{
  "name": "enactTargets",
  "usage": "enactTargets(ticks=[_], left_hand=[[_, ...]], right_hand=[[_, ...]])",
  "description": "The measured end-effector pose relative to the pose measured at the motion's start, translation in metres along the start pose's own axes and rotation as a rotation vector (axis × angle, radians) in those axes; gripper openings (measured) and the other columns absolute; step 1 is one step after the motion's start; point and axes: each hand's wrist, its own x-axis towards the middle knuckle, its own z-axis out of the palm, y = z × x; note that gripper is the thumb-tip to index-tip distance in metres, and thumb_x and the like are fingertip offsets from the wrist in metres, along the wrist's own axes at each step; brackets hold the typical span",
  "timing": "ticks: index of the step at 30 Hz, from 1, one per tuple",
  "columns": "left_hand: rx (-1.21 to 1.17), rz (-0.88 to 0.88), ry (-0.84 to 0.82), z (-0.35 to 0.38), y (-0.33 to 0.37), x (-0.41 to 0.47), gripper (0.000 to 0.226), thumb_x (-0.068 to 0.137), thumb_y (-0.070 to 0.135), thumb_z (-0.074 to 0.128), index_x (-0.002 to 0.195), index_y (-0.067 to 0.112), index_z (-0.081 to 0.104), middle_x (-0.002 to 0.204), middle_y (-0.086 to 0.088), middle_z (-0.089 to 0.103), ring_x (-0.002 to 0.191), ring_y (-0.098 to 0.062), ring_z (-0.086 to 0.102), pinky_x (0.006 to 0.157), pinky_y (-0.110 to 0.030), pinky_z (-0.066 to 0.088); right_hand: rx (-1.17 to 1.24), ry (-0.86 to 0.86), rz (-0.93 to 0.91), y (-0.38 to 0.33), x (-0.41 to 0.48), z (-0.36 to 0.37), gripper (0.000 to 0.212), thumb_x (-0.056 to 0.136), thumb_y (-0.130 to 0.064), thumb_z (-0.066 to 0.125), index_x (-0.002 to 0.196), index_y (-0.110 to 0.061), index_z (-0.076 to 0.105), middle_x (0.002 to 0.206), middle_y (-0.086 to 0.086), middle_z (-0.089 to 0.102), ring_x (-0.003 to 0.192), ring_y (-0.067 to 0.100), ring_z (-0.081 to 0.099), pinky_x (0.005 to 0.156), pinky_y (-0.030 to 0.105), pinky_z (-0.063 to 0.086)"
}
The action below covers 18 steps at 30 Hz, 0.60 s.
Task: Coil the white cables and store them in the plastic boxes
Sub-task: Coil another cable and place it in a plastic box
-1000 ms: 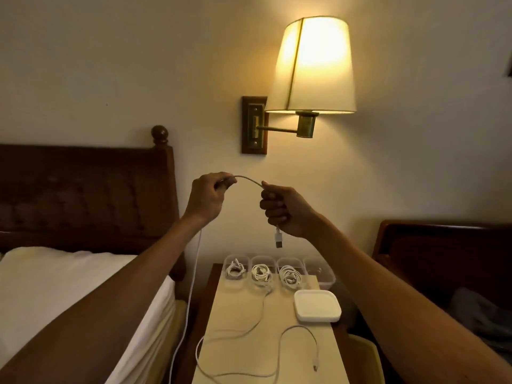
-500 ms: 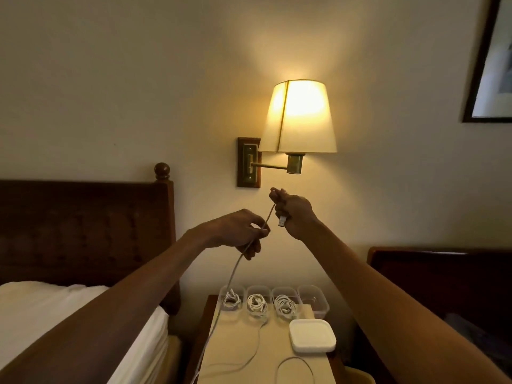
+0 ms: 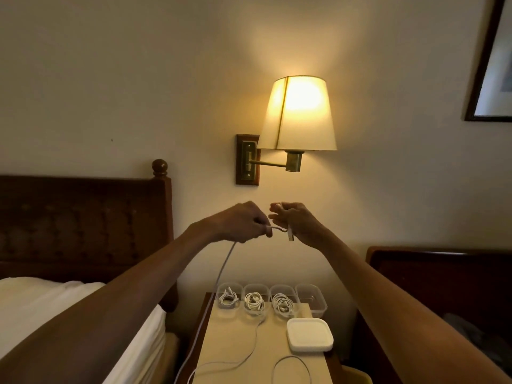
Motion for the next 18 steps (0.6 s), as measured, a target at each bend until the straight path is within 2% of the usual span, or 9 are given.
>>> enactTargets(ticks=[2,4,6,9,11,14,18], left_hand=[[0.020,0.051,0.090,-0.010,0.003,0.004,0.019,0.096,0.021,0.061,0.103,0.011,0.075,0.083,-0.003,0.068,0.066,-0.008,0.054,0.059,-0.021,0.041],[0.042,0.109,0.190,-0.022,0.005,0.008,0.017,0.094,0.020,0.064,0.102,0.011,0.075,0.084,0.004,0.068,0.073,-0.005,0.059,0.064,-0.016,0.042],[0.088,0.166,0.299,-0.034,0.004,0.013,0.014,0.092,0.016,0.067,0.102,0.011,0.076,0.090,0.006,0.069,0.084,-0.006,0.064,0.071,-0.017,0.046],[0.081,0.205,0.360,-0.043,-0.003,0.022,0.012,0.088,0.015,0.072,0.100,0.013,0.076,0.090,0.005,0.071,0.084,-0.007,0.065,0.072,-0.019,0.050],[0.045,0.218,0.376,-0.043,-0.010,0.027,0.012,0.086,0.015,0.075,0.097,0.013,0.076,0.088,0.005,0.071,0.080,-0.008,0.066,0.068,-0.020,0.052],[0.016,0.222,0.432,-0.038,-0.019,0.032,0.014,0.082,0.021,0.079,0.093,0.014,0.076,0.085,0.004,0.071,0.076,-0.008,0.066,0.064,-0.021,0.052],[-0.139,0.131,0.433,-0.029,-0.044,0.034,0.020,0.083,0.028,0.075,0.093,0.012,0.076,0.079,-0.004,0.070,0.070,-0.020,0.065,0.062,-0.031,0.054]], right_hand=[[-0.098,-0.107,-0.004,0.001,-0.001,-0.001,0.028,0.103,-0.007,0.039,0.110,0.012,0.058,0.097,0.015,0.062,0.092,0.022,0.062,0.080,0.024,0.050],[-0.034,-0.228,0.039,0.002,-0.003,0.001,0.030,0.103,-0.007,0.036,0.112,0.013,0.057,0.101,0.019,0.066,0.093,0.028,0.066,0.086,0.030,0.054],[-0.002,-0.280,0.069,0.001,-0.006,0.006,0.037,0.105,-0.013,0.030,0.108,0.008,0.060,0.103,0.020,0.069,0.084,0.027,0.067,0.076,0.027,0.055],[0.038,-0.267,0.092,-0.007,-0.014,0.014,0.048,0.106,-0.021,0.024,0.102,0.004,0.065,0.084,0.013,0.066,0.064,0.016,0.052,0.053,0.018,0.040],[0.126,-0.307,0.118,-0.011,-0.016,0.015,0.057,0.106,-0.030,0.021,0.103,0.006,0.065,0.064,0.006,0.056,0.055,0.012,0.042,0.051,0.020,0.032],[0.303,-0.390,0.208,-0.014,-0.017,0.014,0.071,0.103,-0.045,0.014,0.096,0.004,0.065,0.053,0.003,0.040,0.040,0.009,0.030,0.042,0.017,0.030],[0.420,-0.421,0.193,-0.019,-0.020,0.010,0.055,0.105,-0.036,0.019,0.094,-0.002,0.061,0.054,-0.001,0.038,0.038,0.008,0.026,0.037,0.016,0.028]])
